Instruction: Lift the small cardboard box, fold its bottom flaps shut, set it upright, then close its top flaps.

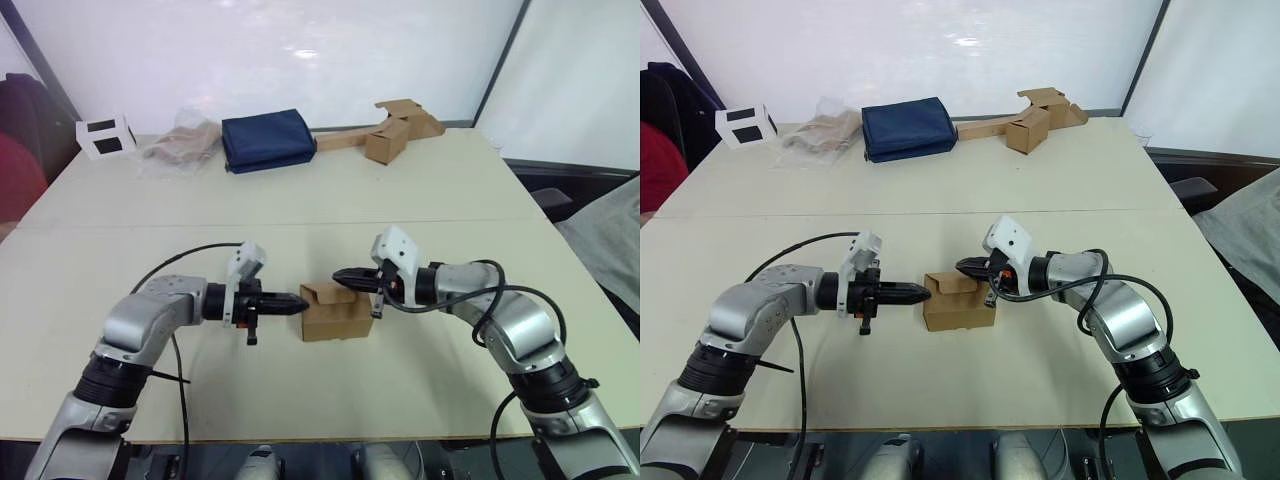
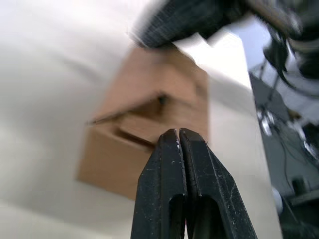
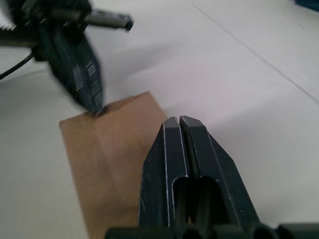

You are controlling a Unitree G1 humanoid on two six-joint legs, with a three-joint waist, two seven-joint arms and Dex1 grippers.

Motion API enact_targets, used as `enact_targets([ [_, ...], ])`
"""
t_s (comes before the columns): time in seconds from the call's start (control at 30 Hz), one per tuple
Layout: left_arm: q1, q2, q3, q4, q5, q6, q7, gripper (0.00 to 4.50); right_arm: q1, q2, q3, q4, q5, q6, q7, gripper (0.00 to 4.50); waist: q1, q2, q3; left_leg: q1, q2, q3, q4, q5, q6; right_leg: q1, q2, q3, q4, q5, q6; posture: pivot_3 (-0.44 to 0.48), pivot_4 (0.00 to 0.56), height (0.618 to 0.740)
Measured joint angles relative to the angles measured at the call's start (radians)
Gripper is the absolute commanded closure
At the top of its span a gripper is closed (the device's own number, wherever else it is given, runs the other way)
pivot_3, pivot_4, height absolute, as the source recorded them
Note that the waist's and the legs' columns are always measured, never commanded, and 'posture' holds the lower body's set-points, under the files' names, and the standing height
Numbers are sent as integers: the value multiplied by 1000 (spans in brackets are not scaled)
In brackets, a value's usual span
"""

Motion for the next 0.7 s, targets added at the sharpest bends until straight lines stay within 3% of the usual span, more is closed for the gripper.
enact_targets([
  [0.7, -74, -118, -65, 153, 128, -186, 25, 4454, 26, -1, -11, -51, 14, 23, 0, 4500, 0, 0, 0, 0, 0, 0, 0, 0, 0, 0, 0, 0, 0, 0, 0, 0, 150, 740],
])
